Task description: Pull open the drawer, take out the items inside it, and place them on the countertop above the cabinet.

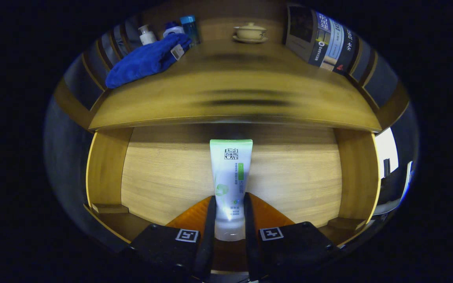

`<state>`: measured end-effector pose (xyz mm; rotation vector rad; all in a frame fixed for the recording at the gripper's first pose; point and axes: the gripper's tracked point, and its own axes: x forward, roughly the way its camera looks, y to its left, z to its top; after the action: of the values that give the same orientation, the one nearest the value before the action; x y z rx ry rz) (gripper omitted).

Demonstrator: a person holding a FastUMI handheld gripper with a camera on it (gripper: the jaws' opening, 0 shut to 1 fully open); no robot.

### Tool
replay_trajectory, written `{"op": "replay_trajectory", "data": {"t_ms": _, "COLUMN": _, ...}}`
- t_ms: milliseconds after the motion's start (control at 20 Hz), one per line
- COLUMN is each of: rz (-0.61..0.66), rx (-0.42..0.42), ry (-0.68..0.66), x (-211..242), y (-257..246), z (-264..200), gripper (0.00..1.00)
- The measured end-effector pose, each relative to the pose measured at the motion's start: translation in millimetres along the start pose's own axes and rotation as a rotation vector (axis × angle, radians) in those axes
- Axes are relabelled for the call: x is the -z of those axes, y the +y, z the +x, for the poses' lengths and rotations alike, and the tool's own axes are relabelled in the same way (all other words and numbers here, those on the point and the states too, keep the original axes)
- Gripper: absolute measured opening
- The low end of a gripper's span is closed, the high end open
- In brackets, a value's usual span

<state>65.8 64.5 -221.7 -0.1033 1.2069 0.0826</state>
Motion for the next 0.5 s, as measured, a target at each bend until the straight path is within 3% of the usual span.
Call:
{"op": "replay_trajectory", "data": {"t_ms": 300, "rz": -0.019, "rx": -0.038, "ry": -0.055, "x": -3.1, "y": 2.3, "z": -41.5, "gripper": 0.42}}
{"op": "replay_trajectory", "data": {"t_ms": 500, "rz": -0.046, "rx": -0.027, "ry": -0.13, "x": -37.1, "y": -4.7, "z": -79.9, "gripper": 0.42}}
